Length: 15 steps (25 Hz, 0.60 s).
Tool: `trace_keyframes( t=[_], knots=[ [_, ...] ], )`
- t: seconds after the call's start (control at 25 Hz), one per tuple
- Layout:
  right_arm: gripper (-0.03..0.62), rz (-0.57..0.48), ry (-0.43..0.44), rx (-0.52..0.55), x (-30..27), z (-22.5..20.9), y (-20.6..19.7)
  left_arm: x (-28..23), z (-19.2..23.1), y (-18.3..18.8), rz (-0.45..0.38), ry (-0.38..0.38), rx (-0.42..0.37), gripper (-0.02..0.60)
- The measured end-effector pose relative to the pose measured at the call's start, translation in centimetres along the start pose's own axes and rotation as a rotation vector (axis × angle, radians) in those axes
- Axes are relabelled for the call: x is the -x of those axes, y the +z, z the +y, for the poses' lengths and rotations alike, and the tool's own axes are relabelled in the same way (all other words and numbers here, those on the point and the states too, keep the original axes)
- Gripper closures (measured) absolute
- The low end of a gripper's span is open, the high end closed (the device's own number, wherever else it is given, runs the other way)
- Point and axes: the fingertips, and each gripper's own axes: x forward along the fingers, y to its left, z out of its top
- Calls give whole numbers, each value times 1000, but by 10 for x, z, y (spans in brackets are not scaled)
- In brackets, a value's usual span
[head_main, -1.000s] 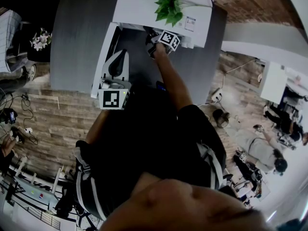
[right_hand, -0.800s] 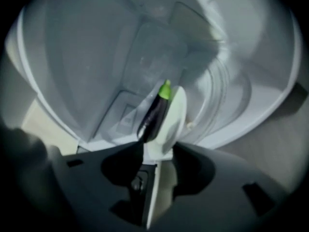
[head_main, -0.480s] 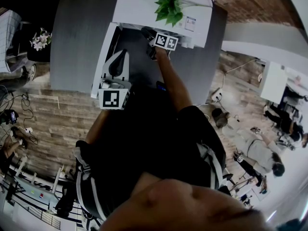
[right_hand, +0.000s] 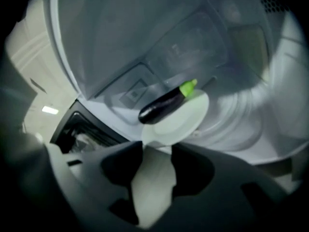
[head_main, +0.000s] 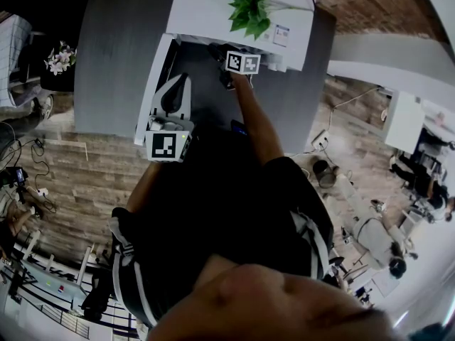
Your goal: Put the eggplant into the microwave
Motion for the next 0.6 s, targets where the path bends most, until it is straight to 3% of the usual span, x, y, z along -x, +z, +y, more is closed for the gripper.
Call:
trace_keyframes(
  t=[0.32,0.6],
  knots=[
    [390,39,-53,155,1,0,-3,-5,-2,0,-4,-12,0,546],
    [425,47,-88,194,-1,-4,-4,-5,-1,0,-3,-13,-2,546]
  ],
)
